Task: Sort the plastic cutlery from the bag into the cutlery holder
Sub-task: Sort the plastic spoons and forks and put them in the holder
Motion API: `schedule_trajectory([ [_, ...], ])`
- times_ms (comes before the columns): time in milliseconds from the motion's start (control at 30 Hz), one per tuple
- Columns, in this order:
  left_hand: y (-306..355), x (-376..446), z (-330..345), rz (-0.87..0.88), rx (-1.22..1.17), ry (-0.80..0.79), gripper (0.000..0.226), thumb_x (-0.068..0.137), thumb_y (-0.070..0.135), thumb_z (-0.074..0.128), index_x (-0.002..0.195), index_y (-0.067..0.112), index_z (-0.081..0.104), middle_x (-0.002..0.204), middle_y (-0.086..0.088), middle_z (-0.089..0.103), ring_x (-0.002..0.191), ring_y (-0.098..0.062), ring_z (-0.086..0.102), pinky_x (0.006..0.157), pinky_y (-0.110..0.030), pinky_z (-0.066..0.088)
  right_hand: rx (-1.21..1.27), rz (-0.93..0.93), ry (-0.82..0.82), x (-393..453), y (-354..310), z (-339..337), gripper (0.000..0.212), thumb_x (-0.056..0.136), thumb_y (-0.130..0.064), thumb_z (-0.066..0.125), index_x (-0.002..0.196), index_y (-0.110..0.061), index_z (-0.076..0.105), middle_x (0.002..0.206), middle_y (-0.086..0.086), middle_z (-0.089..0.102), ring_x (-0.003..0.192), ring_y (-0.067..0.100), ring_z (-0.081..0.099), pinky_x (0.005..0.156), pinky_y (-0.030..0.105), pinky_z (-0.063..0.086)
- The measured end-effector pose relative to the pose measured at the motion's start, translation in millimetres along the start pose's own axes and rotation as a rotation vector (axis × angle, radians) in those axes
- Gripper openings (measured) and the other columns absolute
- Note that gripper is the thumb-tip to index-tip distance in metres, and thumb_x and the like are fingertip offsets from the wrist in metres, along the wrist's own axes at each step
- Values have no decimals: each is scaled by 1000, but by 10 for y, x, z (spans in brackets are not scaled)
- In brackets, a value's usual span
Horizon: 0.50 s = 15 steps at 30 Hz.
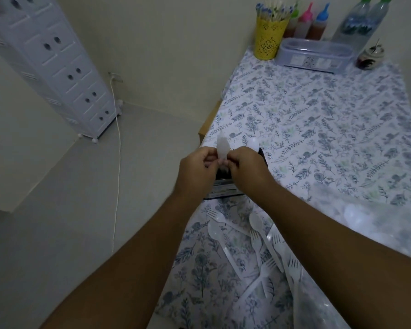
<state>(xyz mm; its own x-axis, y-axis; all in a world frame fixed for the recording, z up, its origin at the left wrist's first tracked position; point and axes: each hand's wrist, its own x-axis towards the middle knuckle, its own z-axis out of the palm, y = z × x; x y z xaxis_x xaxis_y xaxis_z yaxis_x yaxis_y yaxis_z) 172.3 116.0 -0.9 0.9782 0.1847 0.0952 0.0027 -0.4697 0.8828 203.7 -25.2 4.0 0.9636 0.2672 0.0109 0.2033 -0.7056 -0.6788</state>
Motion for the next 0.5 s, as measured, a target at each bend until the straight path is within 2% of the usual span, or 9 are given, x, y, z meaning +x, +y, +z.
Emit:
schedule_trajectory([
  [33,-6,-2,8,-2,45,4,10,89,14,72,99,15,74,83,8,73,73,4,67,70,-11,54,-38,-7,3,1,10,15,43,97,-7,60,57,-20,53,57,-6,46,55,11,45,48,13,26],
  [67,-3,-3,11,-7,87,7,11,89,17,71,99,14,75,83,6,74,72,3,67,69,-13,54,-50,-3,4,-9,19,21,42,96,-4,58,57,-21,57,56,-8,45,53,9,45,48,15,26],
  [133,8,5,16,-14,167,16,12,89,18,70,99,14,76,83,3,74,71,-6,67,67,-17,54,-37,11,7,-38,41,28,28,96,-3,58,73,-10,73,58,-3,56,54,8,50,51,20,35],
  [200,23,15,22,-15,264,39,9,88,18,70,93,13,76,77,2,72,69,-11,64,63,-21,52,-30,21,38,-77,53,31,21,96,-8,60,85,-3,77,70,8,69,64,17,63,59,31,48],
  [267,30,16,20,-23,307,73,3,87,15,70,86,13,72,72,2,67,65,-13,61,63,-28,53,-15,35,83,-118,44,1,21,96,-13,61,88,-3,78,78,12,73,72,24,67,68,35,52],
  [333,29,-24,17,-28,300,101,2,87,13,69,85,12,69,73,2,66,66,-14,61,64,-31,55,31,48,122,-173,26,-52,20,97,-15,62,92,-3,79,81,11,74,72,20,66,67,26,51],
  [433,25,-174,20,-20,236,125,1,89,13,68,89,13,69,77,3,67,69,-10,62,66,-27,55,73,76,128,-313,15,-104,19,98,-18,63,102,-9,79,81,-2,70,66,2,55,61,2,41],
  [500,-1,-324,43,-10,203,130,3,88,12,68,88,14,68,77,4,65,68,-6,59,64,-22,53,78,80,127,-447,57,-92,20,98,-20,64,107,-11,79,81,-8,64,67,-2,53,62,0,38],
])
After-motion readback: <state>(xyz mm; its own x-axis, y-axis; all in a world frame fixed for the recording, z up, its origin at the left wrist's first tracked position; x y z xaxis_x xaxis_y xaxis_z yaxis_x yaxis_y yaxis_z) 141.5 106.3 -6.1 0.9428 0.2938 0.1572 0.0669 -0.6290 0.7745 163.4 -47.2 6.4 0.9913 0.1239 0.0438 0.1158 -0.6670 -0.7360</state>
